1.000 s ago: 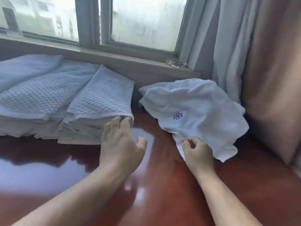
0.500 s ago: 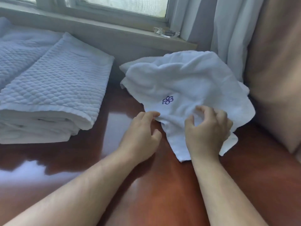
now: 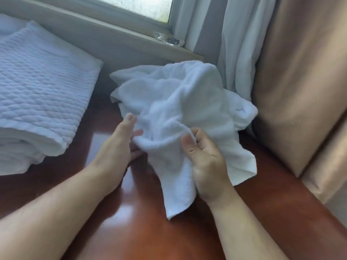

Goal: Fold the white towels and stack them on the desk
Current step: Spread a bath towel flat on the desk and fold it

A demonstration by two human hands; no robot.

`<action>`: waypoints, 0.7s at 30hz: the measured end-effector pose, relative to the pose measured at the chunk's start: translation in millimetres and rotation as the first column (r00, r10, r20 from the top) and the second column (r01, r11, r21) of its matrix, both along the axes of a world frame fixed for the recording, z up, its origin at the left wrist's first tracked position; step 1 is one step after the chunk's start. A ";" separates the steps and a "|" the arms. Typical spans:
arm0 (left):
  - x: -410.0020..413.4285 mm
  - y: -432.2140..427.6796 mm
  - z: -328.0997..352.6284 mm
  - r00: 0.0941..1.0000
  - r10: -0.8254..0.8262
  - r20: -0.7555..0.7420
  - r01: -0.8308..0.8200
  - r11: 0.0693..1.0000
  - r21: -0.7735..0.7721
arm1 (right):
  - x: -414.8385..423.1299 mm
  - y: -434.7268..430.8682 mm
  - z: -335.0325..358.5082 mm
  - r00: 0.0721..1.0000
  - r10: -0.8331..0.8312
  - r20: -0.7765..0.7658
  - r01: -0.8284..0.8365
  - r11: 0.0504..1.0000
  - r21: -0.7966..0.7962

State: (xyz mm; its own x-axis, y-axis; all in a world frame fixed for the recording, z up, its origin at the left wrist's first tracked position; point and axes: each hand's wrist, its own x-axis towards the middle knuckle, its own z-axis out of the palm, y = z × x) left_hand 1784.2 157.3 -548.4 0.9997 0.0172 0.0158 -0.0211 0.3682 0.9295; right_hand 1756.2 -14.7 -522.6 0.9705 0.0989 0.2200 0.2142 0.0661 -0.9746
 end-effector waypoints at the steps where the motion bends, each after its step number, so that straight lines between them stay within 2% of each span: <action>1: 0.9 1.0 1.3 0.999 -0.048 -0.023 0.046 0.996 -0.080 | -4.4 1.4 2.3 0.982 0.152 -0.109 -0.136 0.981 0.141; 2: 1.2 1.9 2.2 0.996 -0.087 -0.019 0.085 0.992 -0.090 | -7.7 2.8 4.4 0.949 0.264 -0.172 -0.228 0.953 0.202; 3: 1.3 3.4 2.1 0.994 -0.108 -0.001 0.108 0.993 -0.057 | -8.5 3.2 4.4 0.929 0.313 -0.197 -0.276 0.942 0.191; 4: 1.3 5.1 1.8 0.996 -0.090 0.016 0.090 0.996 -0.005 | -8.4 3.7 2.5 0.942 0.286 -0.175 -0.270 0.956 0.111; 5: 2.7 5.9 0.8 0.997 -0.075 0.026 0.074 0.997 0.032 | -6.9 3.7 -0.4 0.979 0.180 -0.097 -0.185 0.982 -0.037; 6: 3.5 7.6 -0.8 0.995 -0.090 0.047 0.088 0.995 0.045 | -5.4 4.1 -2.6 0.999 0.024 0.036 -0.017 0.980 -0.196; 7: 3.4 8.9 -1.7 0.991 -0.115 0.073 0.112 0.993 0.040 | -3.5 3.8 -4.6 0.969 -0.148 0.199 0.206 0.927 -0.313; 9: 2.5 13.6 -1.3 0.984 -0.128 0.122 0.127 0.992 0.012 | 3.2 0.0 -5.8 0.775 -0.422 0.469 0.594 0.740 -0.315; 10: 2.4 15.0 -0.9 0.978 -0.157 0.140 0.161 0.987 -0.021 | 6.0 -2.5 -5.4 0.669 -0.512 0.538 0.715 0.640 -0.280; 11: 2.6 16.2 -0.2 0.969 -0.200 0.145 0.210 0.976 -0.059 | 9.1 -6.3 -4.5 0.605 -0.577 0.548 0.779 0.572 -0.257; 12: 1.1 16.9 1.7 0.957 -0.254 0.140 0.268 0.959 -0.089 | 12.2 -10.9 -2.6 0.609 -0.623 0.490 0.783 0.570 -0.249; 15: -2.5 20.0 1.4 0.895 -0.442 0.064 0.447 0.886 -0.123 | 17.2 -21.7 -0.1 0.774 -0.607 0.182 0.633 0.737 -0.235; 18: -7.6 13.8 -0.5 0.856 -0.508 0.097 0.512 0.859 -0.013 | 23.6 -30.9 -1.7 0.834 -0.539 0.116 0.546 0.778 -0.310; 20: -7.7 8.9 1.8 0.888 -0.431 0.161 0.432 0.901 0.030 | 23.6 -30.1 -2.5 0.882 -0.462 0.089 0.468 0.843 -0.265; 21: -7.4 7.9 2.4 0.894 -0.409 0.183 0.415 0.910 0.002 | 21.7 -27.2 -3.6 0.897 -0.430 0.103 0.442 0.861 -0.251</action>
State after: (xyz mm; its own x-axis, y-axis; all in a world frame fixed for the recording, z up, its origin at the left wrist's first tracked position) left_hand 1776.8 165.2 -546.0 0.8985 -0.3916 0.1983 -0.0212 0.4126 0.9107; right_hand 1777.9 -41.9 -526.3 0.9182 -0.2726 0.2873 0.2029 -0.2991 -0.9324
